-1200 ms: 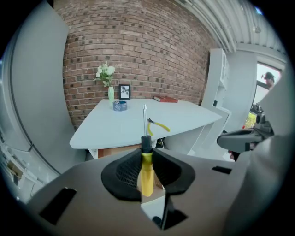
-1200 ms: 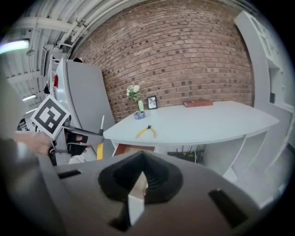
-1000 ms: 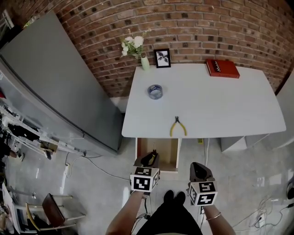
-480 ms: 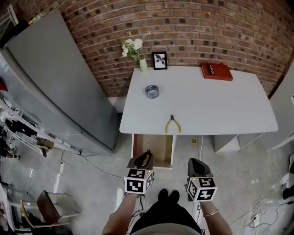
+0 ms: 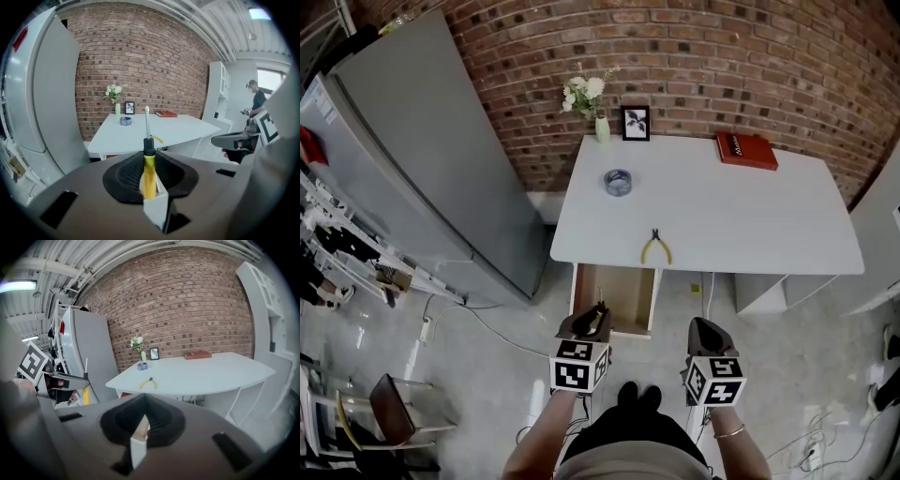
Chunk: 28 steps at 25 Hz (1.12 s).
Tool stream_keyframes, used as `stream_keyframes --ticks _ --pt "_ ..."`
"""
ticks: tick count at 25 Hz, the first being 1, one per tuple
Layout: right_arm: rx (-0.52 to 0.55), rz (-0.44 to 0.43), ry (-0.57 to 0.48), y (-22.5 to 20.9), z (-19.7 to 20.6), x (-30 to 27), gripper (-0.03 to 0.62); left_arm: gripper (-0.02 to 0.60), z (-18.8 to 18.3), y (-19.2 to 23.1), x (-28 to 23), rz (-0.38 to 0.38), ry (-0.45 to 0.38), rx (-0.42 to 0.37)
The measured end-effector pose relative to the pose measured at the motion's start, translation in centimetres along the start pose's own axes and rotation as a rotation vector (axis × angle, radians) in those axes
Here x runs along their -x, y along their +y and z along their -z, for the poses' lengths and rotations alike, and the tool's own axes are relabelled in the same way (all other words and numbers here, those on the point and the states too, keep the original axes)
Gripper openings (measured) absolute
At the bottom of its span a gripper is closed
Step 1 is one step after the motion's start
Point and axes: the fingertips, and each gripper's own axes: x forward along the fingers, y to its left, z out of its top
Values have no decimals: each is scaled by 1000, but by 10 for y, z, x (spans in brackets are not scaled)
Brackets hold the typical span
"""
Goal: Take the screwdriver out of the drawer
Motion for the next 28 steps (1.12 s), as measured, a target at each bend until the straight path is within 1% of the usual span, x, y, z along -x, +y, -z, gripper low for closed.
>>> stream_keyframes --ticks 6,28 --pt "-16 -1 -6 -5 -3 2 2 66 2 -3 0 0 7 -5" --pt "-2 -36 17 1 -5 -6 2 66 0 -2 -8 1 22 6"
